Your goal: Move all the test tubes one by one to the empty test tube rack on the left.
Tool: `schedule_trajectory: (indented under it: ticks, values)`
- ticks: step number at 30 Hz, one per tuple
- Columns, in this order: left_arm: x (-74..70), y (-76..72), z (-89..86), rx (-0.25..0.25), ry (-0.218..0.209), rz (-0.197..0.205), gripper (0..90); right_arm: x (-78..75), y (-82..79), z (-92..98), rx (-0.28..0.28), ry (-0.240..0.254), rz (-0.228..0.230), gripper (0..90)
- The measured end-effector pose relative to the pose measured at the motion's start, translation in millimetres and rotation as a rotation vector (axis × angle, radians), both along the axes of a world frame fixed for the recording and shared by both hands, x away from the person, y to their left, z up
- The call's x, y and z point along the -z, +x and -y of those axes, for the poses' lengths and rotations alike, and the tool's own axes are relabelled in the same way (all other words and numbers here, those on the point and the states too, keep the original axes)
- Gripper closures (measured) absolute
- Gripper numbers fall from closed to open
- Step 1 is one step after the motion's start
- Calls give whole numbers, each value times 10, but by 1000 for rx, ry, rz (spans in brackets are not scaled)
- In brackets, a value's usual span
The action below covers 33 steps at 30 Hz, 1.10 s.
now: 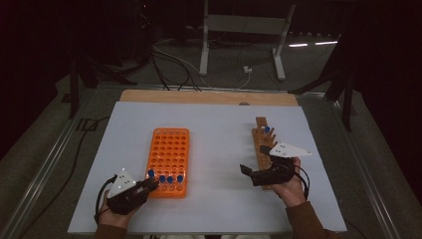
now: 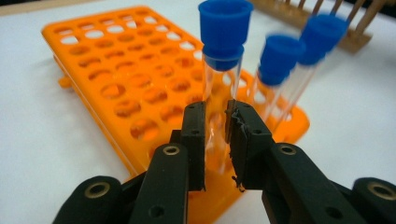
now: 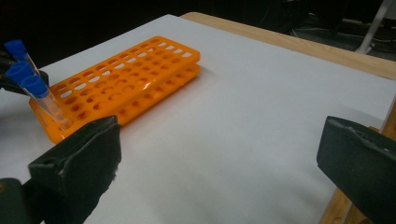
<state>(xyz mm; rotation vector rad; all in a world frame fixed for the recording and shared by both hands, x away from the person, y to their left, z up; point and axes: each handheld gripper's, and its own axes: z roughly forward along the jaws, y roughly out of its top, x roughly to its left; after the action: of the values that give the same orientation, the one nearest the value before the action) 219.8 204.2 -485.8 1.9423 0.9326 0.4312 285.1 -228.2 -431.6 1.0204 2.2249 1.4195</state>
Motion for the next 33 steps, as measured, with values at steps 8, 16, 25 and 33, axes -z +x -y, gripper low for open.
schedule_trajectory:
  ticks: [8,16,25,33]
  values:
    - [45,-10,34,13,62,-15,784,15,-1,1,-2,2,0,7]
    - [38,-22,83,21,102,2,785,34,-2,-11,-7,2,0,7]
    - [44,-30,73,10,71,-12,769,39,3,-19,-9,9,2,7]
    - [17,-47,59,27,31,-20,632,29,14,28,2,11,5,7]
